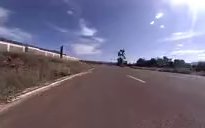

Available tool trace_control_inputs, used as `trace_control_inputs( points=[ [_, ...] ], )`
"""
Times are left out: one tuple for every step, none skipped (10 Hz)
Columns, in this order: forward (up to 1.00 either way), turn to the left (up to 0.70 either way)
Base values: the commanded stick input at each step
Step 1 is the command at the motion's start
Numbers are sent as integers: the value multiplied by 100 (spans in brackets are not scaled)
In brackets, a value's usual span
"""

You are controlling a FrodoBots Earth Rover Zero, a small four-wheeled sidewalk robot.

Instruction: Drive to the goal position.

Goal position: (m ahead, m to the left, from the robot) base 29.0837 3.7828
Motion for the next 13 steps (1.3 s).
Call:
trace_control_inputs(
  points=[
    [100,0],
    [100,-4],
    [100,-16],
    [100,-36],
    [100,-35],
    [100,-5],
    [100,-1],
    [100,0],
    [100,0],
    [100,0],
    [100,0],
    [100,0],
    [100,0]
  ],
)
